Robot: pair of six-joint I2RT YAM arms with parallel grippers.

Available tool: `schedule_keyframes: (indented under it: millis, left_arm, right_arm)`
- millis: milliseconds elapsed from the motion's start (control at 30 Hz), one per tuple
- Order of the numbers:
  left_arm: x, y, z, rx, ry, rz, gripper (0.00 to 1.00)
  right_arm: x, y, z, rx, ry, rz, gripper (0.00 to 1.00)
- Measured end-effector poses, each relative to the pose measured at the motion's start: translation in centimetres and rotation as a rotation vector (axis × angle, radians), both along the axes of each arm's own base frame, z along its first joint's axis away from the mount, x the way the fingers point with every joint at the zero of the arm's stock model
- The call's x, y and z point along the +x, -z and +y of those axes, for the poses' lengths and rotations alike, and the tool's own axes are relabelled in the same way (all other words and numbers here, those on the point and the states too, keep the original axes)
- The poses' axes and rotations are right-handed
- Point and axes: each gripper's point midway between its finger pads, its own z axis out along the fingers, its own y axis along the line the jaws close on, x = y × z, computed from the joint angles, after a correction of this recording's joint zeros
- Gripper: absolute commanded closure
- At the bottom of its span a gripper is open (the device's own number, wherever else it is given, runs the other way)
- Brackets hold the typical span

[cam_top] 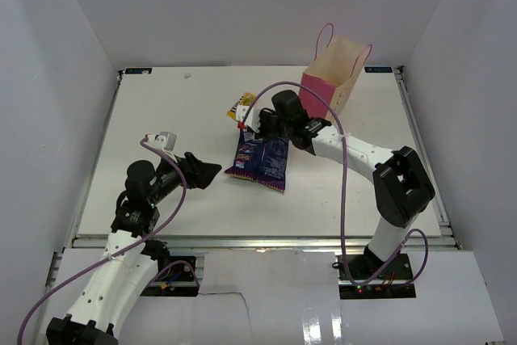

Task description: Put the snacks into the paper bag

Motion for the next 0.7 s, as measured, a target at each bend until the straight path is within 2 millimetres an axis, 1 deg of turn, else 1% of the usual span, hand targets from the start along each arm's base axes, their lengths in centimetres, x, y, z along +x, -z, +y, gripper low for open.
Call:
schedule_keyframes:
  millis: [67,100,133,167,200,233,267,367,400,433,533,567,600,633,700]
  left_arm:
    - [0.0,0.0,0.0,0.0,0.0,-0.001,0.04]
    - [0.0,0.0,0.0,-0.001,0.0,0.0,0.04]
    - [0.1,0.0,0.0,-0.001,0.001,-0.002,0.03]
    - [0.1,0.0,-0.1,-0.002,0.003,-0.001,0.03]
    - [0.2,0.0,-0.1,-0.002,0.005,0.0,0.02]
    - [0.3,0.1,-0.2,-0.005,0.007,0.004,0.02]
    - [0.4,0.2,-0.3,-0.007,0.008,0.011,0.02]
    - [1.0,1.4,-0.6,-0.006,0.014,0.06,0.02]
    - [1.2,2.0,-0.6,-0.003,0.015,0.086,0.02]
    - [1.3,2.6,-0.7,0.0,0.014,0.113,0.02]
    - [1.4,4.0,-0.7,0.006,0.009,0.162,0.02]
    - [1.4,4.3,-0.6,0.007,0.006,0.169,0.02]
    - [1.4,4.5,-0.6,0.007,0.001,0.176,0.02]
    - [1.4,4.7,-0.5,0.009,-0.005,0.18,0.02]
    - [1.5,4.9,-0.3,0.011,-0.017,0.185,0.02]
  right_arm:
    - [-0.1,-0.1,-0.3,-0.01,-0.005,-0.066,0.92]
    - [0.0,0.2,-0.5,-0.017,0.001,-0.067,0.87]
    - [0.0,0.6,-0.8,-0.025,0.009,-0.057,0.77]
    - [0.0,0.9,-1.0,-0.028,0.014,-0.038,0.55]
    - [-0.1,1.2,-1.3,-0.032,0.02,-0.003,0.46]
    - [-0.3,1.3,-1.4,-0.027,0.032,0.036,0.34]
    - [-0.6,1.3,-1.4,-0.014,0.036,0.079,0.09]
    - [-2.6,0.8,-1.5,0.05,0.002,0.178,0.1]
    - [-4.2,1.0,-2.0,0.064,-0.023,0.208,0.1]
    - [-6.3,1.3,-2.7,0.073,-0.053,0.233,0.1]
    - [-12.3,2.4,-4.6,0.073,-0.182,0.207,0.1]
    - [-13.8,3.1,-5.0,0.057,-0.236,0.185,0.1]
    - [-14.9,3.7,-5.1,0.037,-0.283,0.169,0.1]
    - [-15.5,4.5,-5.0,0.013,-0.329,0.149,0.1]
    - [-15.4,6.2,-4.8,-0.03,-0.37,0.111,0.1]
